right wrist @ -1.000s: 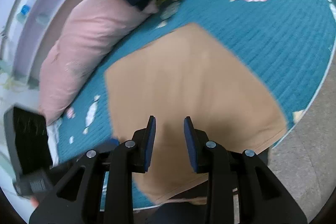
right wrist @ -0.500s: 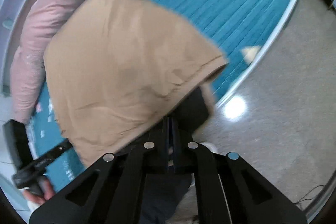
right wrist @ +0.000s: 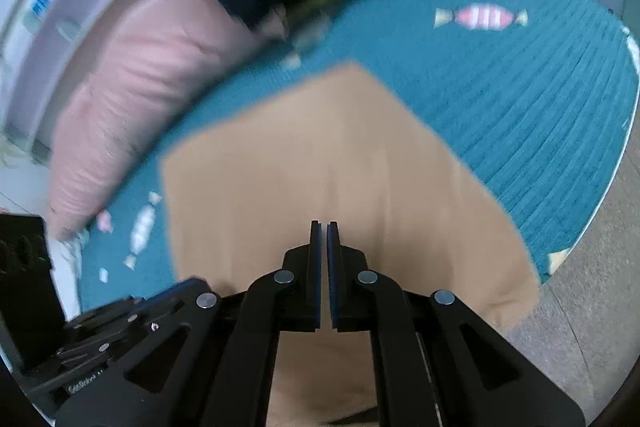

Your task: Fold large clothes

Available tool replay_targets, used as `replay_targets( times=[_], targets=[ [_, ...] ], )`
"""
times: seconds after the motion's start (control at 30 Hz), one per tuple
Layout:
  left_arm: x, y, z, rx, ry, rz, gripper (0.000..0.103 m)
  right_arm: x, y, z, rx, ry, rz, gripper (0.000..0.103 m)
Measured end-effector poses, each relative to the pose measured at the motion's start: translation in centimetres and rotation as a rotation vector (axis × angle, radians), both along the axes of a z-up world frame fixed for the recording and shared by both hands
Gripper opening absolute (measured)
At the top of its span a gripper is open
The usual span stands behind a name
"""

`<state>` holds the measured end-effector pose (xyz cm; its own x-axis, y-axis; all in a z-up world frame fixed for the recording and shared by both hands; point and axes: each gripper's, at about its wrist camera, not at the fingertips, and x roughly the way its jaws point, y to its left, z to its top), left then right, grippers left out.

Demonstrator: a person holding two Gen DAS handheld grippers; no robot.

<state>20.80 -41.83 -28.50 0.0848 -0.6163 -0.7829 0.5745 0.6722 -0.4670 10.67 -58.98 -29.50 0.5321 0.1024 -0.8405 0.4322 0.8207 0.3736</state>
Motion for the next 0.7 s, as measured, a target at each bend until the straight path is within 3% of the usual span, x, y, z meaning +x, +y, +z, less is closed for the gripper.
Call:
replay_targets(
  times=[0.03,0.07,0.17,0.23,0.27,0.33,0.4,0.43,0.5,0.6,0.7],
  targets=[
    [0.8,0.1,-1.5,0.057,0.004,0.028,0.003,0.2,-0.4,-0.7,0.004,0.011,-0.009,0.0],
    [1.4,0.9,-3.0,0.065,0.038,0.051,0.002,-0.1,-1.3,-1.2,0.025,0.005,-0.022,0.0],
    [3.4,4.7,-5.2,-0.038,0.149,0.104,0.003,-2.6,-4.8,-1.8,0.077,-0.02,-0.092,0.0],
    [4.2,6.2,-5.4,-0.035,0.14,0.136,0.003,-4.0,-6.8,-2.1,-0.083,0.079,-0.194,0.006],
    [4.5,6.6,-5.2,-0.028,0.134,0.144,0.003,-4.9,-8.2,-2.6,-0.091,0.112,-0.234,0.006],
    [5.5,7.3,-4.5,-0.01,0.128,0.167,0.003,-6.6,-11.3,-3.6,-0.012,0.153,-0.334,0.006],
    [6.0,7.7,-3.0,0.041,0.059,0.208,0.003,-7.5,-12.3,-2.9,-0.022,0.138,-0.369,0.006],
    [6.2,8.1,-2.0,0.05,0.015,0.231,0.003,-7.6,-12.2,-1.7,-0.046,0.109,-0.367,0.006],
    [6.9,8.4,-0.5,-0.016,0.018,0.254,0.003,-7.3,-11.7,-0.6,-0.051,0.064,-0.349,0.006],
    [8.0,7.8,1.2,-0.101,0.028,0.253,0.003,-3.8,-9.4,1.8,-0.034,-0.051,-0.239,0.006],
    [8.3,4.9,2.0,-0.124,0.006,0.218,0.003,0.8,-6.5,2.8,0.001,-0.126,-0.115,0.006]
  ],
)
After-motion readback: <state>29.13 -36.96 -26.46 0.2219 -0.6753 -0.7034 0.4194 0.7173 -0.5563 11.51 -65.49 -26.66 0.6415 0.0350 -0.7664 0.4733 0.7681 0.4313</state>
